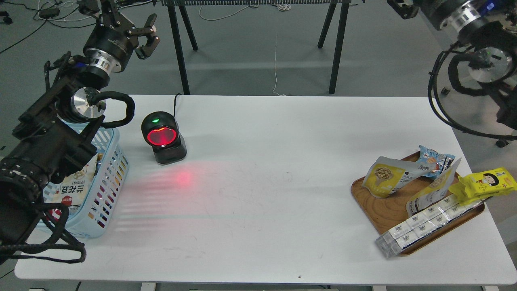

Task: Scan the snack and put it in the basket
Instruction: 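Move the right gripper over the wooden tray of snacks, then lower the right gripper and grasp the yellow snack pouch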

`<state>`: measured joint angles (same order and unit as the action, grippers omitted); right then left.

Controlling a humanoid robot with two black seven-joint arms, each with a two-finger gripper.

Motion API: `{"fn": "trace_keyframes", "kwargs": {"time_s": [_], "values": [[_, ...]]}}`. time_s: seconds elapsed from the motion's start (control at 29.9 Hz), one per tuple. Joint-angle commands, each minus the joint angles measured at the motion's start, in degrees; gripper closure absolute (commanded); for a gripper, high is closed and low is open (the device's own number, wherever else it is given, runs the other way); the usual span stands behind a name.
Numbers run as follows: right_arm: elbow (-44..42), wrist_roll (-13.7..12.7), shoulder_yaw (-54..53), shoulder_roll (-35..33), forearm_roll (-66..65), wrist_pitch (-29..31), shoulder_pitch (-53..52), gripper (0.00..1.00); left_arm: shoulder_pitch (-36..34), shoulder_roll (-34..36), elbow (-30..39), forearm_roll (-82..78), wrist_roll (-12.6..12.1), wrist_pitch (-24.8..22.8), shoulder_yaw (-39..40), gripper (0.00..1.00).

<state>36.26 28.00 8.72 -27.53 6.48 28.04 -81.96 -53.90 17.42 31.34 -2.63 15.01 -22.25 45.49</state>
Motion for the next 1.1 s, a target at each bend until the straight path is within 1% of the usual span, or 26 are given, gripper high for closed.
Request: {"fn": "trace_keyframes", "kwargs": {"time_s": [0.0, 0.1, 0.23, 0.4, 0.47, 0.74, 0.94, 1.07], "values": [[6.2, 0.0, 15.7, 0.0, -10.4, 0.0, -11.5, 0.01, -0.2, 0.2, 0.1, 0.0, -0.2, -0.6, -0.1, 0.0], [12.7, 0.0, 26.0, 0.8, -20.2, 0.0, -20.4, 0.01, -0.2, 0.6, 0.1, 0.0, -0.2, -1.7, -0.2, 0.0], [22.2, 0.0, 35.5, 3.3, -33.8, 0.0, -30.0, 0.01, 0.2, 1.0, 0.1, 0.0, -0.2, -2.0, -0.6, 0.0], [32.3, 0.0, 45.4, 7.0, -50.7, 0.0, -37.3, 0.01, 0.6, 1.1, 0.0, -0.1, 0.2, -2.6, -0.7, 0.0], [34.6, 0.0, 48.0, 8.1, -56.9, 0.0, -38.6, 0.01, 0.6, 1.2, 0.0, -0.2, 0.2, -2.8, -0.6, 0.0], [45.1, 0.0, 55.2, 8.8, -82.6, -5.6, -39.8, 0.02, 0.6, 1.9, -0.1, -0.4, 0.3, -3.6, -0.7, 0.0], [45.9, 0.0, 62.2, 8.7, -94.6, -11.6, -39.2, 0.04, 0.6, 2.1, -0.5, -0.5, 0.3, -4.5, -0.7, 0.0], [45.4, 0.0, 65.1, 8.3, -97.6, -14.1, -38.4, 0.1, 0.6, 2.1, -0.6, -0.5, 0.3, -4.6, -0.7, 0.0]]}}
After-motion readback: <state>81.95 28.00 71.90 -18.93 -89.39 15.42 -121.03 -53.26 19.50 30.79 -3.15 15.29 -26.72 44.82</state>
